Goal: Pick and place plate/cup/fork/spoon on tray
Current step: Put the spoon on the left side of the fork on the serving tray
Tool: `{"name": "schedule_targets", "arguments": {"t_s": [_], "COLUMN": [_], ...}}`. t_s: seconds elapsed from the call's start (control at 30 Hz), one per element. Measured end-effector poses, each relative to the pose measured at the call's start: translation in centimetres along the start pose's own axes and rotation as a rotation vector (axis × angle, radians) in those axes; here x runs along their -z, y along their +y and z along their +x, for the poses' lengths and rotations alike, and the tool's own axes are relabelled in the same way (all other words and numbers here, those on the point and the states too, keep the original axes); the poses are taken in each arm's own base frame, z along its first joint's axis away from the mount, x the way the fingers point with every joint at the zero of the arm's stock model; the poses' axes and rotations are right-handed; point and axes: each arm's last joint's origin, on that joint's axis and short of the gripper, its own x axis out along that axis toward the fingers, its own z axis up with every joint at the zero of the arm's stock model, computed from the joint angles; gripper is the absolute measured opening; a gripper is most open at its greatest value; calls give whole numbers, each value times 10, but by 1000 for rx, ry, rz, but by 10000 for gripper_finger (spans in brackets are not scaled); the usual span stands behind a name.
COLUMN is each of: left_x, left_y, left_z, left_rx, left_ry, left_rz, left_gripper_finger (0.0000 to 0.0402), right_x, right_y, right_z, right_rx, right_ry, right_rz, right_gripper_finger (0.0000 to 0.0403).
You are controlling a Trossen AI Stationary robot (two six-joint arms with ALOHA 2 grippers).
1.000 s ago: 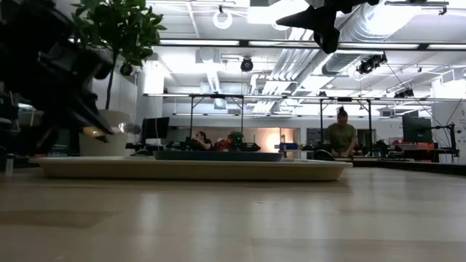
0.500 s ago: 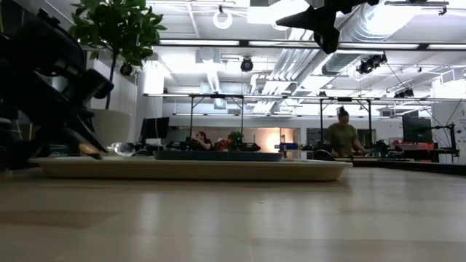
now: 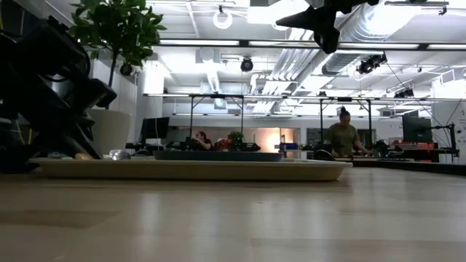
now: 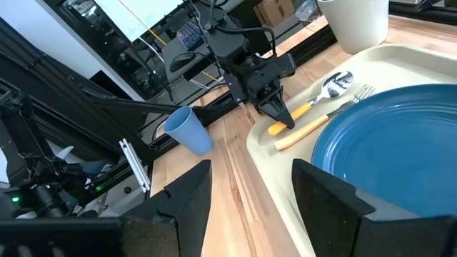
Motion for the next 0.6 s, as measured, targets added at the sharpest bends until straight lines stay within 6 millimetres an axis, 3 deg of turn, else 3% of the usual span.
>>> {"name": "schedule_targets", "arguments": {"t_s": [0.2, 0.6], "left_x": [0, 0], "left_y": [0, 1], "left_z": [0, 0], "left_rx": [-2, -5], "left_ry": [3, -15], "left_rz": [18, 20], "left_gripper_finger": [10, 86], "right_x": [0, 0], "right_y": [0, 0], "right_z": [0, 0], "right_rx": [0, 1], "right_ry": [0, 0], "right_rz": [-4, -4], "right_gripper_finger": [186, 186]}}
